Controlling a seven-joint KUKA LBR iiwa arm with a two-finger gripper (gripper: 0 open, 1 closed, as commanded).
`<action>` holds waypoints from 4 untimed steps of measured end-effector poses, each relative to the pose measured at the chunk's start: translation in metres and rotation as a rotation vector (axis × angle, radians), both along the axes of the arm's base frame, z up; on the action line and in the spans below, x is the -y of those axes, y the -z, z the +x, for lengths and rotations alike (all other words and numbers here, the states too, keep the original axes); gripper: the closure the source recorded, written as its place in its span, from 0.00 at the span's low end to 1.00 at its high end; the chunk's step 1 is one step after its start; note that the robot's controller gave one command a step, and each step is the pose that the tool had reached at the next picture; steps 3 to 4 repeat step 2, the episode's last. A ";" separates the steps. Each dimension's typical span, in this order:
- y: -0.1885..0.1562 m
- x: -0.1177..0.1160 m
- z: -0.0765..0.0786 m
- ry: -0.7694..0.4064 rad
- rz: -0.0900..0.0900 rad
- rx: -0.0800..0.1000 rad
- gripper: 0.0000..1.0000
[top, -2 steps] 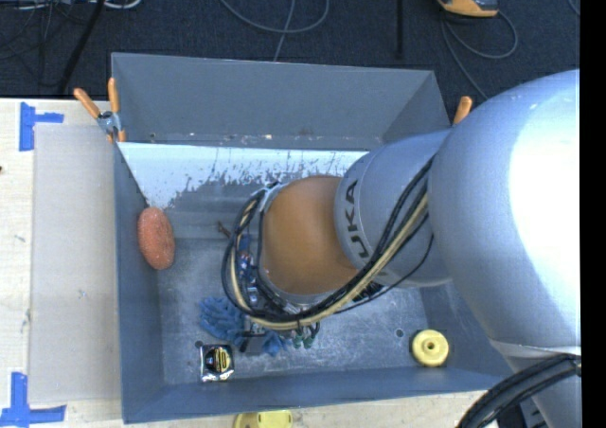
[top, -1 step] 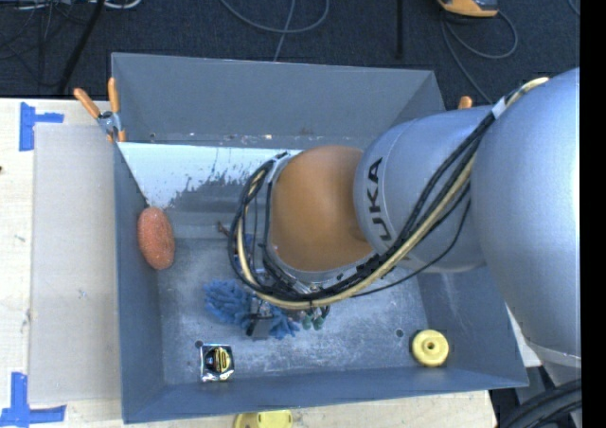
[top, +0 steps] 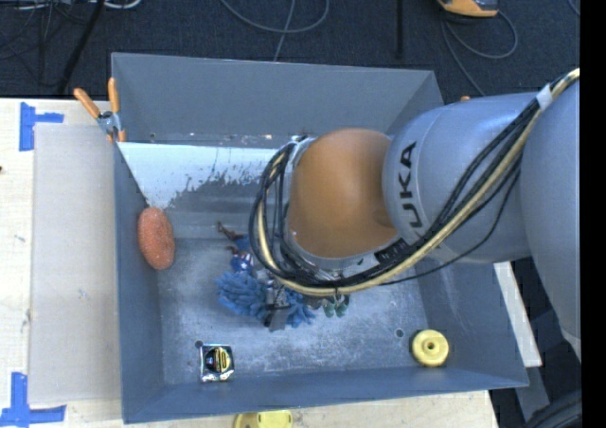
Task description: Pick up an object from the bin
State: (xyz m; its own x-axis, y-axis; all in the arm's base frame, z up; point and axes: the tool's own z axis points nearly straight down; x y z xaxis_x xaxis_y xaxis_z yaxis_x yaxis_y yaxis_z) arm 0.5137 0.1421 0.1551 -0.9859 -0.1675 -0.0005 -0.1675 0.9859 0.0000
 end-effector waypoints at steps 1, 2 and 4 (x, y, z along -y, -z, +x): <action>-0.041 -0.011 0.013 0.022 -0.001 -0.004 1.00; -0.052 -0.015 0.015 0.024 0.001 0.001 1.00; -0.052 -0.015 0.015 0.024 0.001 0.001 1.00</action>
Offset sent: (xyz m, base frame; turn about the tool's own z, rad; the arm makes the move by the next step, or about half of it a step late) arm -0.0171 0.0255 0.0804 -0.0221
